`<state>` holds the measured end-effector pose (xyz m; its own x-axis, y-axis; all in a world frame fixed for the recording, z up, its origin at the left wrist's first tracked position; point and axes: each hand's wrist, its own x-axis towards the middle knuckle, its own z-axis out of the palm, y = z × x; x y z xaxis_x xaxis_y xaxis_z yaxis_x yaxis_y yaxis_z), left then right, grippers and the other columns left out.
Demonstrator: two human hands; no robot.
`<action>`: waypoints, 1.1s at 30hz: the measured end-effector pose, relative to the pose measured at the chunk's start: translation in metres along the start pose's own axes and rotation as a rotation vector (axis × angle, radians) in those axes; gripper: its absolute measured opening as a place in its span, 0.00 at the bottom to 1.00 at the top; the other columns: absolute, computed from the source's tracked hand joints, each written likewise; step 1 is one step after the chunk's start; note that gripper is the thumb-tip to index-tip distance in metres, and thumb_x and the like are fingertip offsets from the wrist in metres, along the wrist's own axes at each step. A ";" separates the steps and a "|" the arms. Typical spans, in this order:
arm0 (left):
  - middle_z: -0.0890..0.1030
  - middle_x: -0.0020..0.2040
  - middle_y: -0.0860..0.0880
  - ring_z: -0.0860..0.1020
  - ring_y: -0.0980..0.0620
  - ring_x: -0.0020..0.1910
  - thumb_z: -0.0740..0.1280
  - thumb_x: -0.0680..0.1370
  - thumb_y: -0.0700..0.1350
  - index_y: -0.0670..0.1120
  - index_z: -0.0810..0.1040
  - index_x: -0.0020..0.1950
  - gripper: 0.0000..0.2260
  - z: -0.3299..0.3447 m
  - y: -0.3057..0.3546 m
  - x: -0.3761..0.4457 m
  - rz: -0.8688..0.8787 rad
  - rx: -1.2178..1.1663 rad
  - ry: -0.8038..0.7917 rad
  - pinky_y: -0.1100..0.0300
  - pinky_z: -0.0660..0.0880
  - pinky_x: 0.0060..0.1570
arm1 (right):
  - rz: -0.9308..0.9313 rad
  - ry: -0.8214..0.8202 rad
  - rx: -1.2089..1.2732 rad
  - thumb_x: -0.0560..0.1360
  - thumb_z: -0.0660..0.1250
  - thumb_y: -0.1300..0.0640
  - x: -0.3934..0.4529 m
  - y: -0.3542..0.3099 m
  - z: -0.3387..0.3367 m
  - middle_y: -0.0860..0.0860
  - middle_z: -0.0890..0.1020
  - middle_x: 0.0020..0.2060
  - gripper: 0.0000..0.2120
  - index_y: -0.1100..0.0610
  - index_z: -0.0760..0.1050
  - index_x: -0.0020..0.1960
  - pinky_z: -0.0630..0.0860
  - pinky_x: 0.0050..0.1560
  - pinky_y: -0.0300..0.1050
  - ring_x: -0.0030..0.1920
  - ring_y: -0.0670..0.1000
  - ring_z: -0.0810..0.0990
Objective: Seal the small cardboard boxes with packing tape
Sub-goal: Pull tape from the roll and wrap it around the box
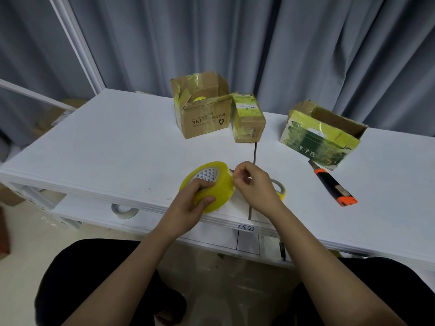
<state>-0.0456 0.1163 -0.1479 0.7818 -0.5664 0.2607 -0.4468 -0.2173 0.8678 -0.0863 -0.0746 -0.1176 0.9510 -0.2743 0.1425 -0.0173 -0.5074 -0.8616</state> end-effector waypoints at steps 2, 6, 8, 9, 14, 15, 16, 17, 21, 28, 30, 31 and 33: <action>0.75 0.55 0.62 0.73 0.67 0.55 0.66 0.77 0.46 0.60 0.70 0.54 0.11 0.000 -0.001 0.000 0.010 -0.011 0.007 0.76 0.68 0.48 | 0.003 0.014 0.077 0.75 0.66 0.65 -0.002 -0.003 0.004 0.53 0.78 0.46 0.07 0.56 0.76 0.51 0.73 0.48 0.36 0.43 0.47 0.76; 0.75 0.54 0.63 0.73 0.67 0.54 0.66 0.78 0.44 0.60 0.71 0.54 0.11 -0.003 -0.002 0.000 -0.021 -0.042 0.006 0.75 0.69 0.48 | 0.050 0.001 0.105 0.76 0.67 0.62 -0.002 -0.007 0.010 0.54 0.76 0.51 0.06 0.54 0.75 0.51 0.73 0.54 0.38 0.49 0.51 0.76; 0.75 0.55 0.61 0.73 0.66 0.55 0.66 0.78 0.45 0.60 0.71 0.55 0.11 -0.003 -0.001 0.000 -0.043 -0.046 -0.004 0.75 0.69 0.48 | 0.066 0.017 0.076 0.76 0.67 0.62 -0.003 -0.008 0.012 0.53 0.76 0.50 0.05 0.54 0.74 0.50 0.73 0.53 0.39 0.48 0.50 0.75; 0.75 0.56 0.59 0.74 0.66 0.55 0.66 0.78 0.46 0.60 0.71 0.56 0.11 -0.003 0.000 0.001 -0.056 -0.055 -0.012 0.75 0.69 0.48 | 0.067 0.026 0.060 0.76 0.67 0.62 -0.004 -0.009 0.013 0.52 0.75 0.50 0.05 0.54 0.74 0.50 0.73 0.53 0.39 0.47 0.48 0.75; 0.76 0.60 0.57 0.74 0.65 0.59 0.64 0.75 0.54 0.60 0.71 0.59 0.13 -0.005 0.001 0.001 -0.093 -0.112 -0.032 0.73 0.70 0.51 | 0.058 0.045 0.072 0.76 0.67 0.63 -0.005 -0.012 0.017 0.51 0.77 0.46 0.05 0.57 0.74 0.50 0.71 0.46 0.30 0.44 0.46 0.74; 0.76 0.61 0.56 0.74 0.64 0.60 0.64 0.74 0.54 0.59 0.72 0.60 0.14 -0.006 0.000 0.001 -0.100 -0.127 -0.031 0.73 0.71 0.52 | 0.060 0.043 0.079 0.75 0.68 0.63 -0.005 -0.012 0.017 0.51 0.77 0.45 0.05 0.57 0.74 0.50 0.71 0.45 0.30 0.43 0.46 0.74; 0.76 0.61 0.56 0.74 0.63 0.60 0.64 0.75 0.54 0.59 0.72 0.60 0.14 -0.006 -0.001 0.000 -0.106 -0.138 -0.030 0.71 0.71 0.53 | 0.066 0.041 0.086 0.75 0.68 0.63 -0.005 -0.013 0.017 0.50 0.76 0.43 0.06 0.57 0.74 0.50 0.71 0.45 0.30 0.43 0.46 0.74; 0.76 0.62 0.56 0.74 0.63 0.61 0.64 0.75 0.54 0.59 0.72 0.60 0.14 -0.007 -0.002 0.000 -0.110 -0.142 -0.030 0.70 0.72 0.54 | 0.072 0.039 0.094 0.75 0.68 0.63 -0.005 -0.013 0.017 0.50 0.76 0.42 0.05 0.57 0.74 0.50 0.71 0.44 0.31 0.42 0.45 0.74; 0.75 0.63 0.55 0.73 0.59 0.62 0.66 0.75 0.55 0.58 0.72 0.63 0.17 -0.008 -0.006 0.004 -0.155 -0.109 -0.055 0.63 0.72 0.59 | 0.086 0.072 0.090 0.76 0.67 0.62 -0.006 -0.013 0.021 0.47 0.74 0.37 0.05 0.55 0.74 0.50 0.69 0.41 0.31 0.38 0.44 0.72; 0.78 0.60 0.53 0.75 0.55 0.60 0.71 0.74 0.48 0.50 0.77 0.63 0.18 -0.006 -0.005 0.009 -0.220 -0.026 -0.013 0.63 0.71 0.58 | 0.101 0.073 0.084 0.76 0.67 0.62 -0.005 -0.010 0.024 0.56 0.75 0.50 0.05 0.56 0.73 0.51 0.69 0.44 0.26 0.43 0.43 0.73; 0.78 0.60 0.53 0.75 0.55 0.59 0.71 0.74 0.47 0.49 0.76 0.63 0.17 -0.006 -0.005 0.008 -0.219 -0.026 -0.015 0.67 0.70 0.56 | 0.101 0.067 0.103 0.76 0.67 0.62 -0.006 -0.010 0.024 0.56 0.76 0.49 0.04 0.56 0.73 0.49 0.69 0.44 0.28 0.43 0.43 0.73; 0.78 0.60 0.52 0.75 0.56 0.59 0.71 0.75 0.47 0.49 0.76 0.63 0.17 -0.006 -0.005 0.008 -0.220 -0.025 -0.015 0.68 0.70 0.56 | 0.098 0.065 0.103 0.76 0.67 0.62 -0.006 -0.010 0.025 0.56 0.76 0.49 0.04 0.55 0.73 0.49 0.69 0.44 0.28 0.42 0.43 0.73; 0.77 0.59 0.53 0.75 0.56 0.58 0.70 0.75 0.47 0.50 0.76 0.63 0.17 -0.006 -0.005 0.007 -0.221 -0.026 -0.013 0.68 0.70 0.55 | 0.081 0.060 0.060 0.77 0.66 0.62 -0.007 -0.011 0.026 0.54 0.75 0.48 0.04 0.54 0.73 0.46 0.67 0.43 0.26 0.42 0.41 0.72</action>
<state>-0.0353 0.1181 -0.1476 0.8540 -0.5171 0.0577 -0.2535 -0.3166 0.9141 -0.0852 -0.0459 -0.1216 0.9272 -0.3614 0.0982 -0.0733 -0.4321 -0.8988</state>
